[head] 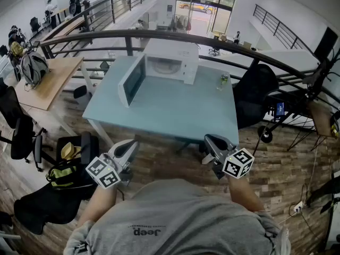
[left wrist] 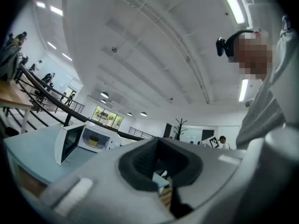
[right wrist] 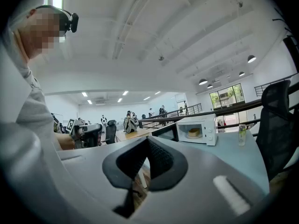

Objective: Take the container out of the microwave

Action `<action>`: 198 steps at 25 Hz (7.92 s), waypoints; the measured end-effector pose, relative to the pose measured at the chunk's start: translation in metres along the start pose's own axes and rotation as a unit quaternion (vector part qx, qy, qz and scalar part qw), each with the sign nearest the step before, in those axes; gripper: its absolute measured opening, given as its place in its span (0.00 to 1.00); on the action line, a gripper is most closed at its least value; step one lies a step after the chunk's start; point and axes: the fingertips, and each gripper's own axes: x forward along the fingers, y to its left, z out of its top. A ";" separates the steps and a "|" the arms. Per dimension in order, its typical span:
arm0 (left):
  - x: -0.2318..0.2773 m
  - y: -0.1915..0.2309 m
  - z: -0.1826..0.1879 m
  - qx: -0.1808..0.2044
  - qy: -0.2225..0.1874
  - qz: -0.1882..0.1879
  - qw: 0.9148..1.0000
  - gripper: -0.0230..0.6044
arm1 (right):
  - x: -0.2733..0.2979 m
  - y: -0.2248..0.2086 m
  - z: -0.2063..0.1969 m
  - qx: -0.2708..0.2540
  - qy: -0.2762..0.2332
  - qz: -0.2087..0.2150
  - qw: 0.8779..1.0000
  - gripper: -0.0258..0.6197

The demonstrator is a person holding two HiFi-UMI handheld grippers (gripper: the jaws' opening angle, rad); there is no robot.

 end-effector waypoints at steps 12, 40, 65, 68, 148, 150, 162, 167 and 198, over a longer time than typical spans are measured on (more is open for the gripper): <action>0.017 -0.015 -0.002 0.006 0.000 -0.002 1.000 0.08 | -0.012 -0.009 0.007 -0.006 0.001 0.009 1.000 0.04; 0.128 -0.094 -0.057 0.008 0.010 0.026 1.000 0.08 | -0.087 -0.092 0.012 0.017 -0.005 0.104 0.994 0.04; 0.195 0.262 0.041 0.011 0.065 -0.128 0.990 0.08 | 0.244 -0.164 0.049 0.029 -0.022 -0.038 0.999 0.04; 0.203 0.313 0.054 0.006 0.079 -0.140 0.987 0.08 | 0.295 -0.177 0.053 0.037 -0.020 -0.055 0.998 0.04; 0.589 0.693 -0.238 0.513 0.495 0.018 0.701 0.17 | 0.475 -0.424 -0.118 0.072 0.089 0.005 0.993 0.04; 0.589 0.696 -0.239 0.529 0.501 0.010 0.685 0.16 | 0.474 -0.422 -0.122 0.075 0.091 0.005 0.993 0.04; 0.589 0.703 -0.245 0.557 0.526 -0.010 0.643 0.09 | 0.469 -0.416 -0.127 0.079 0.095 0.006 0.992 0.04; 0.589 0.702 -0.242 0.553 0.526 -0.012 0.646 0.09 | 0.471 -0.413 -0.128 0.079 0.095 0.008 0.992 0.04; 0.497 0.583 -0.213 0.513 0.532 -0.111 0.665 0.08 | 0.447 -0.371 -0.069 0.047 0.096 0.005 0.994 0.04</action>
